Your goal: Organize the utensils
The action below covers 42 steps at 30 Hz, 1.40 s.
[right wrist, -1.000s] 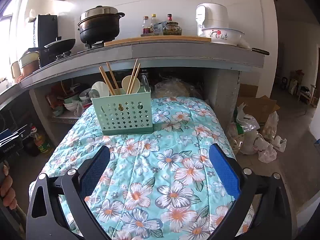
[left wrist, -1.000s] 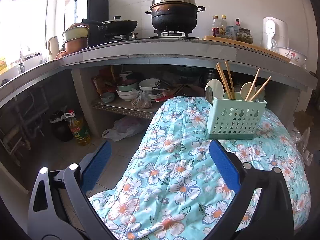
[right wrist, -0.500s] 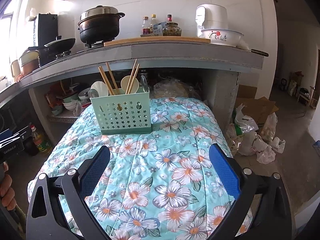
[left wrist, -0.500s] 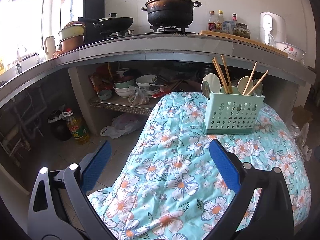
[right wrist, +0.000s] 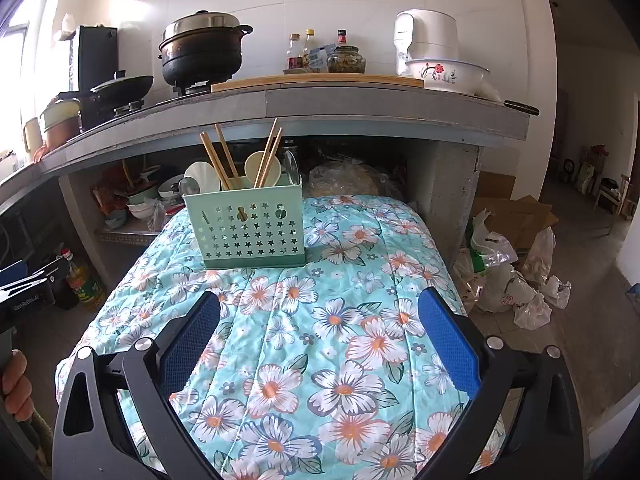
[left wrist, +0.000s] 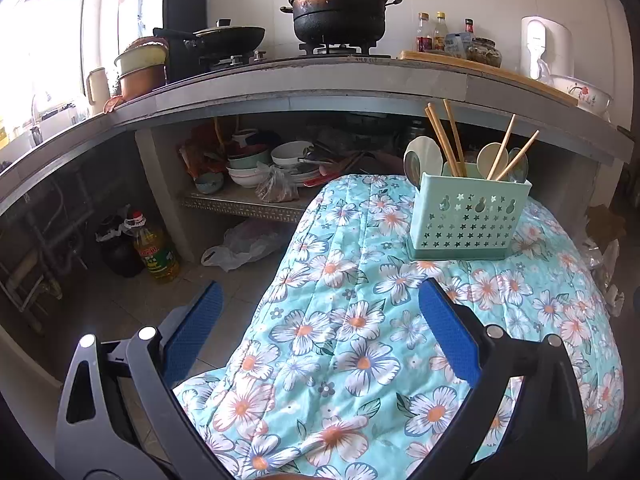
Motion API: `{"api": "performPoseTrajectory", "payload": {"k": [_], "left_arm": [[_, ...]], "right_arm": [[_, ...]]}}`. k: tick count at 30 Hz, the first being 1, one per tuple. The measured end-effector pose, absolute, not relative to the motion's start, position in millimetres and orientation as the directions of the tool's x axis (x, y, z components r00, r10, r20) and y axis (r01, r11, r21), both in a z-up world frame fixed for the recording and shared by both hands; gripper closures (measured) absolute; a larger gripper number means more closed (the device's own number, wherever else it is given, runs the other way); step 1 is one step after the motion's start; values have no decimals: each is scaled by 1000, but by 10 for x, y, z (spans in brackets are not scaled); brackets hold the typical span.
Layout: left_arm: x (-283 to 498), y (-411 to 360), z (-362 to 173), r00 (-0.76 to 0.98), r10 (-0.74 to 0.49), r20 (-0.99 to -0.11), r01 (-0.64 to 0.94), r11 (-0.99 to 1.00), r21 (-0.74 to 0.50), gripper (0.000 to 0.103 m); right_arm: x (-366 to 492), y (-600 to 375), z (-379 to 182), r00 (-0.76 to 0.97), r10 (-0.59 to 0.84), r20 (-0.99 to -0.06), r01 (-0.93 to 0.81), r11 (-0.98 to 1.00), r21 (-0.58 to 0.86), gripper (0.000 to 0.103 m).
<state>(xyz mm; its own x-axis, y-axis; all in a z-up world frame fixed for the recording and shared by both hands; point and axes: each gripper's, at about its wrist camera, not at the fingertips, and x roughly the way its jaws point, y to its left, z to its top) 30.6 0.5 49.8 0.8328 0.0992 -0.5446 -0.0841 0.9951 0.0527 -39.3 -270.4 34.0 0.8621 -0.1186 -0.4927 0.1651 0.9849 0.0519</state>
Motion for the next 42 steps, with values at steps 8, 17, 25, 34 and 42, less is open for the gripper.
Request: {"api": "performPoseTrajectory", "payload": {"k": [8, 17, 25, 34, 42], "left_arm": [[308, 3, 499, 833, 100, -544, -85, 995, 53, 8], [309, 4, 494, 832, 99, -546, -84, 995, 53, 8], [313, 4, 470, 830, 98, -549, -82, 995, 54, 8], [314, 6, 474, 830, 99, -549, -83, 995, 54, 8], [317, 6, 478, 829, 98, -550, -82, 995, 54, 8]], "right_arm": [[-392, -2705, 337, 862, -119, -493, 165, 985, 51, 7], [-393, -2704, 336, 862, -120, -493, 166, 985, 51, 7], [-393, -2701, 340, 862, -118, -493, 164, 985, 52, 7], [-393, -2699, 341, 862, -118, -493, 164, 985, 51, 7], [-393, -2696, 341, 862, -118, -493, 164, 985, 50, 7]]}}
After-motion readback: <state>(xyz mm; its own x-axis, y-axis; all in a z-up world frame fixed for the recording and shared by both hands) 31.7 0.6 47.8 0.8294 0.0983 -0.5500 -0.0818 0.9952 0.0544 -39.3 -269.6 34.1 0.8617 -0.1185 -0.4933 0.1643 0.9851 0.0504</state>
